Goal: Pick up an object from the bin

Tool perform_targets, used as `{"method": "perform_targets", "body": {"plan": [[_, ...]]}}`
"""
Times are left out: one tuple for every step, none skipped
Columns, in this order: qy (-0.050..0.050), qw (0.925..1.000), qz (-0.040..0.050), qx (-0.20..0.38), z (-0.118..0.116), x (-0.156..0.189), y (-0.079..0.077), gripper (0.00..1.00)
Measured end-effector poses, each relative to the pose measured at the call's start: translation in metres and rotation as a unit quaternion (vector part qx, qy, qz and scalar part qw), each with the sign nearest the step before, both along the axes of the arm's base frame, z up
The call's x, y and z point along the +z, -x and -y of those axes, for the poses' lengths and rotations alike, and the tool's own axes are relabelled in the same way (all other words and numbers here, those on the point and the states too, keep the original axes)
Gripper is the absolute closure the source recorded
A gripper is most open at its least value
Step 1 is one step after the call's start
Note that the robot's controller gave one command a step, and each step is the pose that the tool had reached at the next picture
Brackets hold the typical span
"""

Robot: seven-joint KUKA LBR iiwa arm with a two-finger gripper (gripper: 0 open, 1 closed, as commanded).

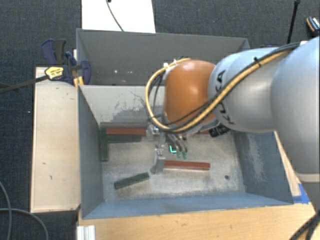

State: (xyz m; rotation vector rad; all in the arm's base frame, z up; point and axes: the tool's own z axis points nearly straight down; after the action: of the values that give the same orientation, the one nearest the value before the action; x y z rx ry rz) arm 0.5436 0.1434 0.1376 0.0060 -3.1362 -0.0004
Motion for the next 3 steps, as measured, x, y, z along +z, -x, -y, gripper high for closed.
{"method": "perform_targets", "body": {"plan": [[0.002, 0.9999, -0.002, -0.014, 0.07, -0.072, 0.042, 0.0], [0.0, 0.9923, 0.0053, 0.124, 0.07, -0.067, -0.023, 0.0], [-0.001, 0.9927, 0.0042, 0.12, 0.069, -0.067, -0.022, 1.0]]}}
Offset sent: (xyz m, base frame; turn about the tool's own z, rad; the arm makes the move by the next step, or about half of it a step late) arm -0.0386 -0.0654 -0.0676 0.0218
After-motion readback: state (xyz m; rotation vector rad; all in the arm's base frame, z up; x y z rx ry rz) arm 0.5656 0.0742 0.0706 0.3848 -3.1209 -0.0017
